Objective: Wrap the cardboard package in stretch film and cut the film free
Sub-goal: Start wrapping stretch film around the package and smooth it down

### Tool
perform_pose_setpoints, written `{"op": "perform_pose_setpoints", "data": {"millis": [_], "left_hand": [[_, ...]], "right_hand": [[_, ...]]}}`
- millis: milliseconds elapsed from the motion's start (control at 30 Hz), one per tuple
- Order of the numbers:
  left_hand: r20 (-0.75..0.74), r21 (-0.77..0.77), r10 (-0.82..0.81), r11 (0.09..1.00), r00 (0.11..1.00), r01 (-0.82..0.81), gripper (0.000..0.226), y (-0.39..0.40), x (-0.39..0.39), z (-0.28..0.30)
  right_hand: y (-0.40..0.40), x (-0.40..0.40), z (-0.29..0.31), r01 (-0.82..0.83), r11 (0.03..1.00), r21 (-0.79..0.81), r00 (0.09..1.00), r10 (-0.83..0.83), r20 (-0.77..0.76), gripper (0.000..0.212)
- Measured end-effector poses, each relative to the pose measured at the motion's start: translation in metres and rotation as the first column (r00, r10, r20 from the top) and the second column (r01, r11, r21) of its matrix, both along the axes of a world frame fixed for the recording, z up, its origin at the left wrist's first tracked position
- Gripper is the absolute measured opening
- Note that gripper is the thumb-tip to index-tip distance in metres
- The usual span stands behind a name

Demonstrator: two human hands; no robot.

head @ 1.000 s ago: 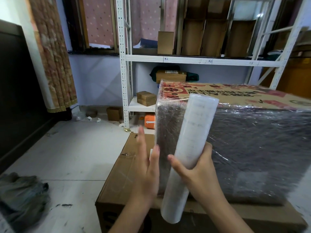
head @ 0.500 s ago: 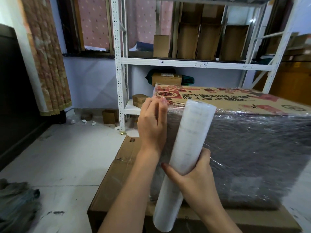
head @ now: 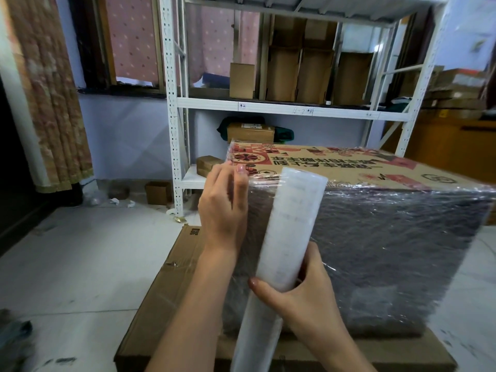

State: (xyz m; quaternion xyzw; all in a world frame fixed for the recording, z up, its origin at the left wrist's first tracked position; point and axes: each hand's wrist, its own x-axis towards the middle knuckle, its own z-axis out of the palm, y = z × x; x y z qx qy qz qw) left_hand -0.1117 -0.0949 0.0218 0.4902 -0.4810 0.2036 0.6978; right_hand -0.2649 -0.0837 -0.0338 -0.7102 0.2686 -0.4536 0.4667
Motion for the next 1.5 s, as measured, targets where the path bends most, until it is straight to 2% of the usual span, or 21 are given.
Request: {"op": "perform_pose_setpoints", "data": {"millis": [267, 400, 467, 600, 700, 800, 900, 1033, 1100, 1200, 1367, 1500], "left_hand": [[0.026, -0.003, 0.017, 1.000, 1.000, -0.017, 0.077, 0.000, -0.002, 0.001], [-0.001, -0.002, 0.020, 1.000, 1.000, -0.020, 0.068, 0.001, -0.004, 0.002], [0.009, -0.007, 0.036, 0.999, 0.999, -0.036, 0.073, 0.002, -0.005, 0.002], [0.005, 0.015, 0.038, 0.999, 0.999, -0.038, 0.079, 0.002, -0.004, 0.002], [0.009, 0.014, 0.034, 0.999, 0.999, -0.034, 0.076, 0.001, -0.004, 0.002], [-0.022, 0.015, 0.054, 0.998, 0.998, -0.053, 0.059, 0.000, -0.005, 0.002], [-0.049, 0.028, 0.043, 0.999, 0.998, -0.042, 0.049, 0.000, -0.006, 0.002], [-0.017, 0.019, 0.050, 0.999, 0.999, -0.049, 0.054, 0.001, -0.006, 0.002], [0.006, 0.005, 0.075, 0.997, 0.997, -0.075, 0.067, 0.001, -0.006, 0.003], [0.021, 0.001, 0.093, 0.996, 0.995, -0.093, 0.070, 0.001, -0.006, 0.004], [0.003, 0.022, 0.097, 0.995, 0.995, -0.097, 0.053, -0.002, -0.006, 0.002], [-0.071, 0.028, 0.075, 0.997, 0.995, -0.073, 0.033, -0.001, -0.006, 0.003]], "right_hand": [[-0.003, -0.006, 0.004, -0.031, 0.998, -0.053, 0.999, 0.030, -0.017, 0.062], [0.001, -0.005, 0.005, -0.009, 0.998, -0.059, 0.999, 0.007, -0.034, 0.062], [-0.002, -0.006, 0.004, 0.004, 0.998, -0.070, 0.999, -0.007, -0.036, 0.063], [-0.008, -0.009, 0.004, -0.073, 0.996, -0.047, 0.996, 0.071, -0.047, 0.070], [-0.013, -0.022, 0.009, -0.097, 0.992, -0.077, 0.993, 0.092, -0.067, 0.068], [-0.019, -0.037, 0.019, -0.030, 0.987, -0.160, 0.988, 0.005, -0.155, 0.070], [-0.017, -0.038, 0.019, 0.106, 0.964, -0.243, 0.963, -0.160, -0.215, 0.074], [-0.012, -0.033, 0.012, 0.232, 0.956, -0.179, 0.949, -0.262, -0.174, 0.063], [-0.011, -0.031, 0.009, 0.239, 0.962, -0.132, 0.960, -0.254, -0.114, 0.061], [-0.006, -0.029, 0.011, 0.203, 0.976, -0.072, 0.977, -0.207, -0.051, 0.067], [-0.007, -0.027, 0.011, 0.204, 0.979, -0.015, 0.975, -0.202, 0.089, 0.056], [-0.009, -0.030, 0.007, 0.280, 0.956, -0.090, 0.960, -0.277, 0.045, 0.062]]}}
